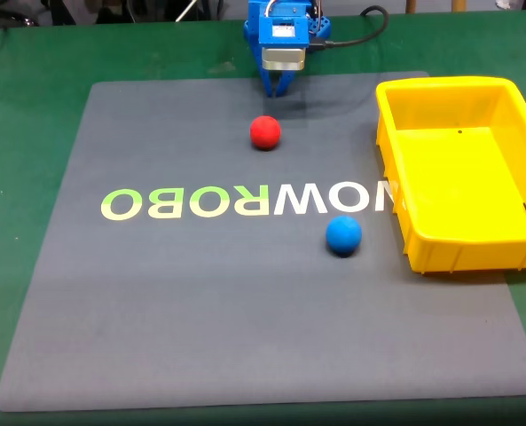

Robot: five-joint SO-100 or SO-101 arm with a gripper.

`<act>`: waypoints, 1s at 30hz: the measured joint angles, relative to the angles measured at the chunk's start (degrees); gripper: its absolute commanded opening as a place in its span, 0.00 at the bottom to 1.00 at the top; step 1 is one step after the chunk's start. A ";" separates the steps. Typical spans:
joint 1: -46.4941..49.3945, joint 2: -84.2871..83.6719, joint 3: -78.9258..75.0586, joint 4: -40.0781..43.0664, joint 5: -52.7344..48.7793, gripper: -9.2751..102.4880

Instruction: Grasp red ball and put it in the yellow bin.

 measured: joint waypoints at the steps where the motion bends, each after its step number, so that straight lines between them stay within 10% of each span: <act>1: 0.00 0.00 0.00 0.00 0.00 0.08; 11: 0.00 0.00 0.00 0.00 -0.26 0.09; 17: 0.70 0.09 0.00 -0.26 -1.41 0.34; 30: 6.68 -6.59 -5.71 -2.81 -9.58 0.35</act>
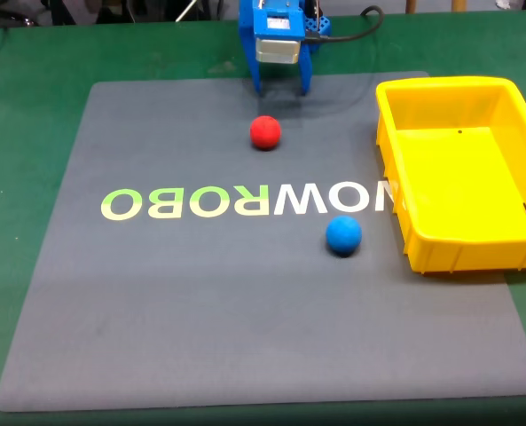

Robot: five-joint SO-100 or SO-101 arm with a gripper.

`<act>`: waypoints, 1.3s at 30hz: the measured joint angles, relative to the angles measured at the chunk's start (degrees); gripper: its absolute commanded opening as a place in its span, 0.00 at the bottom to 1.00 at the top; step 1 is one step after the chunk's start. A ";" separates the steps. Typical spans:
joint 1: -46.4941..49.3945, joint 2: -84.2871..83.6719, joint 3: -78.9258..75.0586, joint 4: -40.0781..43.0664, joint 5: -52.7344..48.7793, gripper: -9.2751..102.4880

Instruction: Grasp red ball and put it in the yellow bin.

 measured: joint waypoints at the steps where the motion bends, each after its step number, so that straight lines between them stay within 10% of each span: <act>1: 0.88 -2.37 -0.44 -2.11 -0.62 0.35; 14: 3.60 -34.54 -9.76 -27.42 -2.46 0.35; 39: -0.44 -68.73 -26.46 -44.47 1.58 0.34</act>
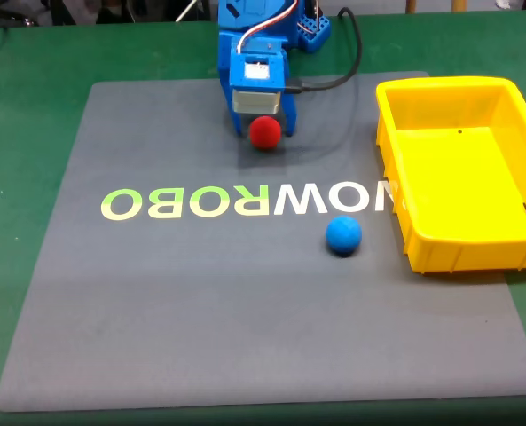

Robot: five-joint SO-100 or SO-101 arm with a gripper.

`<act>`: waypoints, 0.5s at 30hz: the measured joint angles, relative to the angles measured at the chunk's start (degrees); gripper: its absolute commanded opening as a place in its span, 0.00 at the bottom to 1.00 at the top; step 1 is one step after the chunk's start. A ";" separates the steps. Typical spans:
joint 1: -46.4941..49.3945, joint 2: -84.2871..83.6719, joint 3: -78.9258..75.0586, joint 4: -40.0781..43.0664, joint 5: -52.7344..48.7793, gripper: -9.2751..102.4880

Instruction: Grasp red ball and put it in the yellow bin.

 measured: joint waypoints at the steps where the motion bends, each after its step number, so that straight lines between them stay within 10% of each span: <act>1: -0.62 -0.88 -0.62 -0.26 0.26 0.34; 15: -2.11 -8.79 -6.42 -2.72 1.14 0.26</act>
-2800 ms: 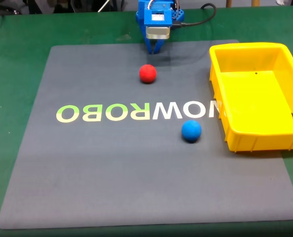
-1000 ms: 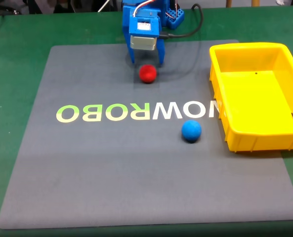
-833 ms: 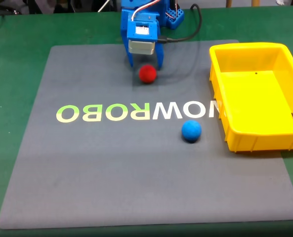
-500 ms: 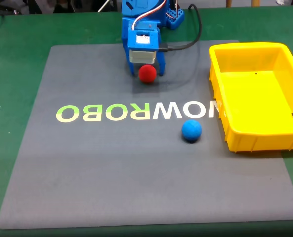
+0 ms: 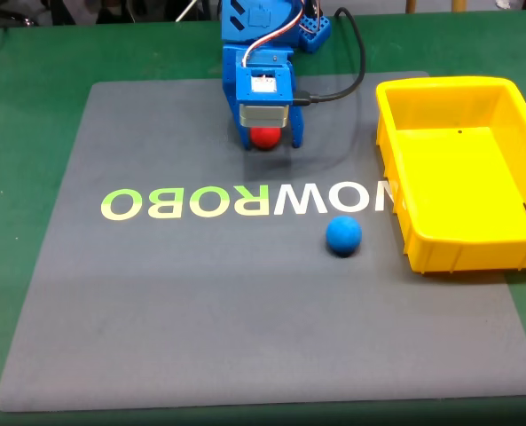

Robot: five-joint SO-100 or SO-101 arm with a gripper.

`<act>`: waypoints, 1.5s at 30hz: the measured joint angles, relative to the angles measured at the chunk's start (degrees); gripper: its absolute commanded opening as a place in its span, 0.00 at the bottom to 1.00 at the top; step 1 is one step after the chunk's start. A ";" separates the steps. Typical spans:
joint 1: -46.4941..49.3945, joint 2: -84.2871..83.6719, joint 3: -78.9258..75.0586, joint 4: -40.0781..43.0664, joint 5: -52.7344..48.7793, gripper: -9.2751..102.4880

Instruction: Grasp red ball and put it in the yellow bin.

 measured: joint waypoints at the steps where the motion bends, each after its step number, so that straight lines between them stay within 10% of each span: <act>1: -0.09 -0.26 -0.09 0.00 0.00 0.18; 27: -1.05 7.65 -10.28 -0.26 -0.35 0.08; 45: -29.71 3.43 -31.11 -0.35 7.38 0.08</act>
